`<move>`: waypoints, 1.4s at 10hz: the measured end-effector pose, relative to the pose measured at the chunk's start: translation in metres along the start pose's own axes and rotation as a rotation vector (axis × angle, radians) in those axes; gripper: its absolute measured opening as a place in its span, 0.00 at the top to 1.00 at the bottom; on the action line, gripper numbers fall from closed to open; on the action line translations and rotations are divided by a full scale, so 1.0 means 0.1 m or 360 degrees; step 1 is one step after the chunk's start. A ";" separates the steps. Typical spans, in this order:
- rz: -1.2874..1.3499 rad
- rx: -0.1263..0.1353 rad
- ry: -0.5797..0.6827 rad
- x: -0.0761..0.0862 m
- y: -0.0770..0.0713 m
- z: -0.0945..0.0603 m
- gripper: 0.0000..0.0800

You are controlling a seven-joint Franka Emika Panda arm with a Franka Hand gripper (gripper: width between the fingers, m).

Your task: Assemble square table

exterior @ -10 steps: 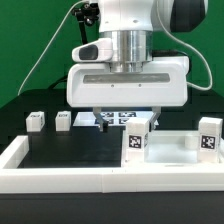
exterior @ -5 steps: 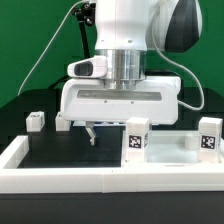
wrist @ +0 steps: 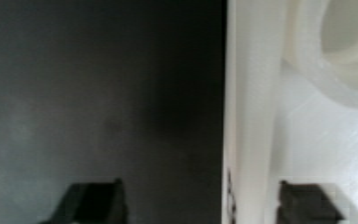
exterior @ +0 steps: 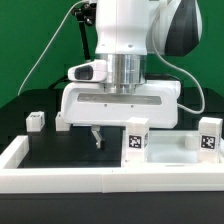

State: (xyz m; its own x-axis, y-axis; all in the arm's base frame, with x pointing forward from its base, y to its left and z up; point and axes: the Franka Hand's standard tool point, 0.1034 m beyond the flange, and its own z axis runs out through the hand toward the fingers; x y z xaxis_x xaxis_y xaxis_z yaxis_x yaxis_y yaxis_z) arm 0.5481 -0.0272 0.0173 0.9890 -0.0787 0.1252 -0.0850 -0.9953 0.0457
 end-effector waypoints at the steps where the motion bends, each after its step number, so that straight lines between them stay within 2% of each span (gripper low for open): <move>1: 0.0000 0.0000 0.0000 0.00 0.00 0.00 0.71; 2: 0.0000 0.0000 0.0000 0.00 0.00 0.00 0.71; 3: -0.0001 0.0000 0.0000 0.00 0.00 0.00 0.93; 14: -0.0058 -0.0002 0.0002 0.01 0.01 0.00 0.92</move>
Offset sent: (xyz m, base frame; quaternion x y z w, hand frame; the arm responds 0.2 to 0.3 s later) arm 0.0000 0.0000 0.0000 0.0000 0.0000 0.0000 1.0000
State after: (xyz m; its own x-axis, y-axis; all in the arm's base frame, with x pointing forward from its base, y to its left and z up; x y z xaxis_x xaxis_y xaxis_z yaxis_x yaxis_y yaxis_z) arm 0.5486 -0.0277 0.0177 0.9913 -0.0420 0.1249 -0.0488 -0.9975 0.0518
